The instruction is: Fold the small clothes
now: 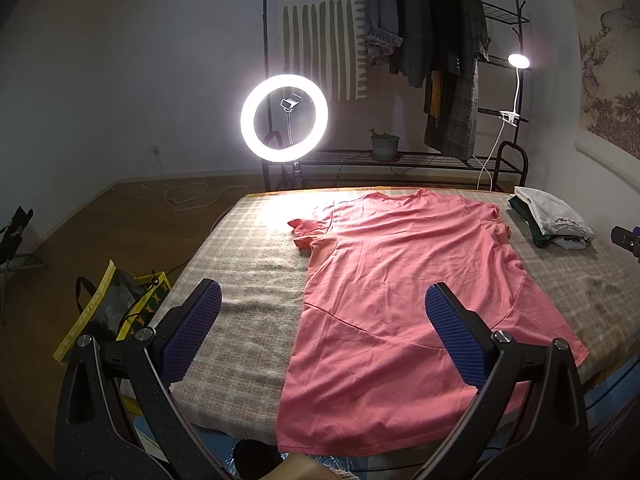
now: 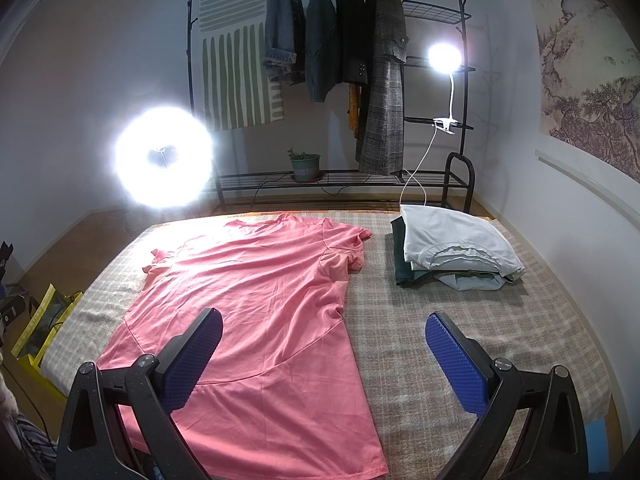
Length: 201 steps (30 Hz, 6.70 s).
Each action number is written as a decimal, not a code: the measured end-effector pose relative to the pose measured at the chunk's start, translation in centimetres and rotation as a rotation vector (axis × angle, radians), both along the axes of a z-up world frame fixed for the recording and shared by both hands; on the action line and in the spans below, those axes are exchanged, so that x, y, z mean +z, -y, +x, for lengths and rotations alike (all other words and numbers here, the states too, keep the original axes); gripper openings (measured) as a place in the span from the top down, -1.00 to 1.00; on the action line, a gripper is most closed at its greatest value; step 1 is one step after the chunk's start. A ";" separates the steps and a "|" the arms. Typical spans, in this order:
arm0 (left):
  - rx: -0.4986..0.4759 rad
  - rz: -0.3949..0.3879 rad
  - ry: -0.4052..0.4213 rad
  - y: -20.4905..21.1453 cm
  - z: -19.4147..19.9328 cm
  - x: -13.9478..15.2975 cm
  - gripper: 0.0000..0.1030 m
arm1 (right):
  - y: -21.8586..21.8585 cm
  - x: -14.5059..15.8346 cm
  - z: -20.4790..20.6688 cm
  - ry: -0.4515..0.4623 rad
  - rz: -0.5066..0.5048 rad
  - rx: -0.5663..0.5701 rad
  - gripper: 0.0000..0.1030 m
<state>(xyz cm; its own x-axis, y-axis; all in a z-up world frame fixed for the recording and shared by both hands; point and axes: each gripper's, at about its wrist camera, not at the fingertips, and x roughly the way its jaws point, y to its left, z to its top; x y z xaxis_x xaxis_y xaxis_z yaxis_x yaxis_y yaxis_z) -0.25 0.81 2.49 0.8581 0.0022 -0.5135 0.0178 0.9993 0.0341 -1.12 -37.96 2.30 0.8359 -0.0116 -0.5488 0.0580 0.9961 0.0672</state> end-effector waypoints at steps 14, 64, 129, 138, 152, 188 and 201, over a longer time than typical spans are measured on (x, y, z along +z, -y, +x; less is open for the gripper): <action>-0.001 0.002 0.006 0.1 -0.2 -0.2 -1.00 | -0.1 0.0 0.0 0.000 -0.003 0.000 -0.99; 0.204 -0.503 -0.535 -11.5 -0.7 -18.7 -0.14 | -14.2 5.4 14.7 -0.099 0.100 0.462 -0.47; -0.035 -0.515 -0.430 -6.4 0.9 -15.7 1.00 | -36.3 -16.8 42.4 -0.484 -0.063 0.534 0.98; -0.163 -0.455 -0.387 -1.0 1.4 -13.6 1.00 | -30.0 -14.0 43.2 -0.418 0.101 0.515 0.98; -0.335 -0.353 -0.495 8.1 2.9 -15.3 1.00 | -14.8 -15.4 44.6 -0.410 0.276 0.365 0.95; -0.326 -0.383 -0.510 -0.5 -0.5 -13.9 0.30 | -1.9 -9.8 8.9 -0.450 0.472 0.497 0.01; -0.272 -0.577 -0.674 -0.7 1.8 -18.7 0.71 | -8.6 -20.4 4.8 -0.731 0.448 0.583 0.25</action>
<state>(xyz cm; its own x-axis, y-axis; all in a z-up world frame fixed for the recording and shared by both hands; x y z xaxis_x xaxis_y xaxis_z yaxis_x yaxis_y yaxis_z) 1.55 1.52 -16.18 0.3109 -0.5665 -0.7631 0.0895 0.8168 -0.5699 3.67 -29.41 -18.11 0.1077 0.6179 -0.7789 -0.2494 0.7752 0.5805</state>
